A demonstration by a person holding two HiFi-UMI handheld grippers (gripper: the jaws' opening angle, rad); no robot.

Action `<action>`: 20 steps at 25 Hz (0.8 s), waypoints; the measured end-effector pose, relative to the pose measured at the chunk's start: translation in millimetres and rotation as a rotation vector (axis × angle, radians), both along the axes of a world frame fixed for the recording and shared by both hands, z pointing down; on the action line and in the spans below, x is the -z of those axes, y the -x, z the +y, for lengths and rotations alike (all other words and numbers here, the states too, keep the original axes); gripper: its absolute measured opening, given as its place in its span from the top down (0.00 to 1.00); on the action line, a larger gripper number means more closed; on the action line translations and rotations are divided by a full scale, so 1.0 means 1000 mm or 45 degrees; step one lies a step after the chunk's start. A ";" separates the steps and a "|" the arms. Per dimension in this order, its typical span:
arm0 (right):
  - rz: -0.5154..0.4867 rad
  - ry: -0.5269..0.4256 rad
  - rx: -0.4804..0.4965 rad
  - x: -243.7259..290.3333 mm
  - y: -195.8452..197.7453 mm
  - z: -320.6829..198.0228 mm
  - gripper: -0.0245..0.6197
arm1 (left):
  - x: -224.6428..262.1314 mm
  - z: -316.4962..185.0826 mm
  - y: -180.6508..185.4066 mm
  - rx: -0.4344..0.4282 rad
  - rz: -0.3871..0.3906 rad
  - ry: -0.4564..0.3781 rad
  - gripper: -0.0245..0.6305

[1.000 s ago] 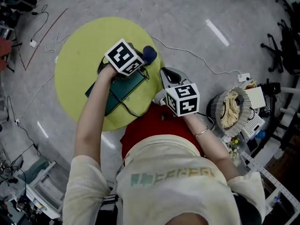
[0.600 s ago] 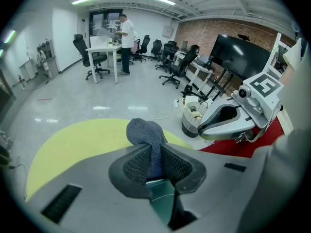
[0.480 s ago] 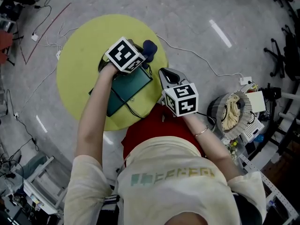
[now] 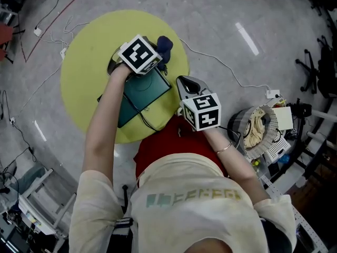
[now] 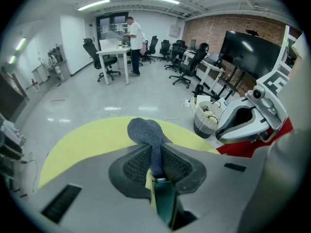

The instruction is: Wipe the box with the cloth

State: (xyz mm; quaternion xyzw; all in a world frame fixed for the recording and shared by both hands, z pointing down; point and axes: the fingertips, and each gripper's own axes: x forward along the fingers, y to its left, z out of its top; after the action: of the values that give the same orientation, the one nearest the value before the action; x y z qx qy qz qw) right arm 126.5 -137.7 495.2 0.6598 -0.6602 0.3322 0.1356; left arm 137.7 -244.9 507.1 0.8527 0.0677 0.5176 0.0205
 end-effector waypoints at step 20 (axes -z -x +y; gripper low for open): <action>0.024 -0.061 0.158 0.009 0.004 -0.006 0.90 | 0.043 -0.093 0.086 0.675 0.157 -0.303 0.85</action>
State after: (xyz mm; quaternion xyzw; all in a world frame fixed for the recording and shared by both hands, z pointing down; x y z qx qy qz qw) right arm 122.7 -143.3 486.7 0.6238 -0.7063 0.3011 0.1461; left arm 51.5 -337.5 463.9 0.8669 -0.2173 0.4458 0.0507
